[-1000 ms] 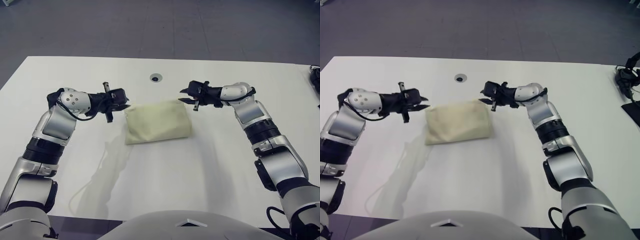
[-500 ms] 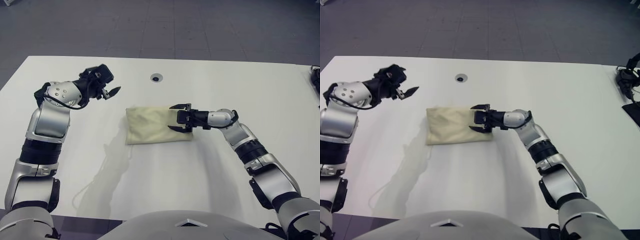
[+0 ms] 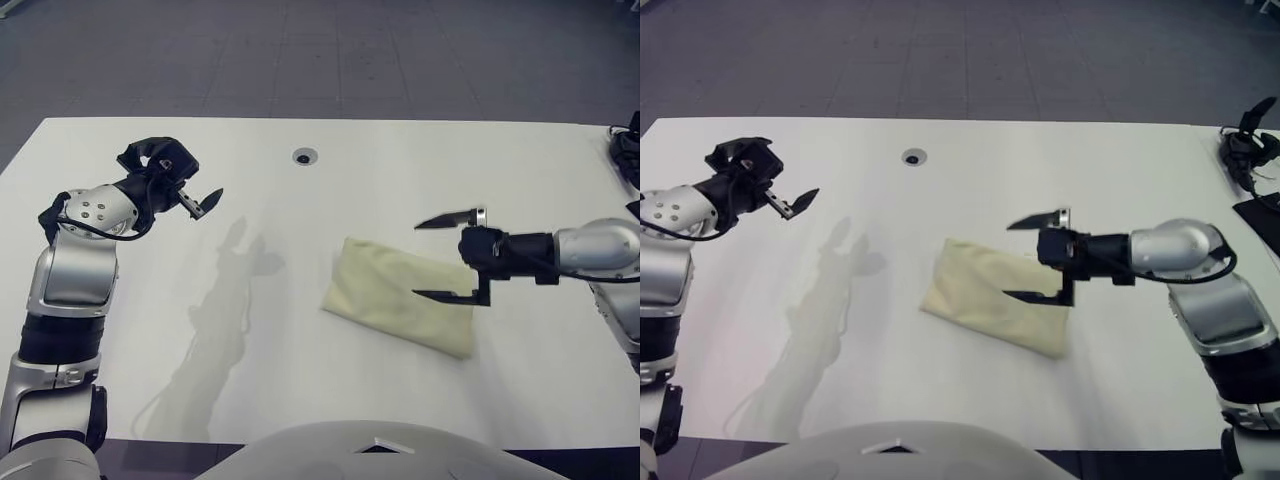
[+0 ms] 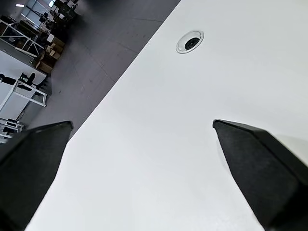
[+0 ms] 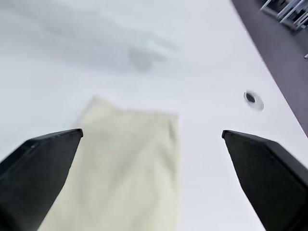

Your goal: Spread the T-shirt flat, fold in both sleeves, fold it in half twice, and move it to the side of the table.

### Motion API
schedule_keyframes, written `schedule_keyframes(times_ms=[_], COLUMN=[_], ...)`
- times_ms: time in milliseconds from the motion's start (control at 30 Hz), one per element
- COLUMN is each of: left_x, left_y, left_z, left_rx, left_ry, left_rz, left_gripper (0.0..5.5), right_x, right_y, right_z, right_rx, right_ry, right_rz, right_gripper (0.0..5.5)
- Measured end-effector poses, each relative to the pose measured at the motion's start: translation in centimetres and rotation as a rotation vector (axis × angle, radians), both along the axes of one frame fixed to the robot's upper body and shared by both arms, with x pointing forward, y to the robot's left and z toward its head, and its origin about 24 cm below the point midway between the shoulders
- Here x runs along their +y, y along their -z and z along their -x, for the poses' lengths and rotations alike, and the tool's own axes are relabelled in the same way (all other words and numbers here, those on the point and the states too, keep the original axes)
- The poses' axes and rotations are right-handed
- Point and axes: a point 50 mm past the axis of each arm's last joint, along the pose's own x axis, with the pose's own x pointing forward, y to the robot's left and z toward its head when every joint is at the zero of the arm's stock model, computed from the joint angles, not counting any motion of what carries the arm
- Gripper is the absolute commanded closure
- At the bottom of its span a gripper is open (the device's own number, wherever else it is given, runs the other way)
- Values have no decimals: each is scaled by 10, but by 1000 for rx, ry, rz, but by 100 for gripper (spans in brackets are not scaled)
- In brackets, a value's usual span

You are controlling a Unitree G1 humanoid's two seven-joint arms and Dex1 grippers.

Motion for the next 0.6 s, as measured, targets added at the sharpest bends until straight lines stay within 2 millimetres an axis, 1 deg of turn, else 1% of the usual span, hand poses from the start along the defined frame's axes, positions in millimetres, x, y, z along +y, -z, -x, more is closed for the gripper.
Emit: schedule_keyframes(times_ms=[33, 67, 100, 167, 200, 233, 267, 300, 333, 400, 467, 533, 600], left_x=[-3, -5, -5, -6, -7, -6, -3, -1, -1, -1, -1, -1, -4], left_y=[-2, -4, -7, -18, -23, -28, -34, -36, -37, -37, -35, -35, -38], left_z=[-2, -4, -5, -15, -19, -23, -26, -27, -28, -29, -29, -29, -26], left_rx=[-5, -22, -39, -109, -135, -168, -205, -216, -226, -230, -230, -240, -269], left_ry=[2, -3, -17, -70, -89, -128, -174, -201, -229, -257, -275, -287, -300], left_rz=[31, 75, 110, 191, 217, 256, 302, 342, 396, 466, 488, 498, 522], left_gripper=[12, 12, 12, 12, 12, 12, 12, 12, 12, 12, 12, 12, 12], right_x=[8, 12, 14, 10, 8, 6, 1, -2, -4, -8, -18, -34, -66], right_y=[14, 29, 39, 64, 72, 83, 99, 110, 116, 123, 128, 128, 129], right_z=[2, 5, 7, 9, 11, 11, 12, 12, 10, 2, -8, -19, -33], right_rx=[66, 121, 154, 208, 224, 234, 259, 274, 265, 228, 194, 149, 93], right_ry=[22, 43, 58, 132, 154, 177, 208, 224, 235, 273, 360, 489, 733], right_rz=[-57, -77, -84, -85, -79, -67, -39, -18, -31, -52, -75, -97, -109], right_gripper=[10, 10, 10, 10, 10, 10, 10, 10, 10, 10, 10, 10, 10])
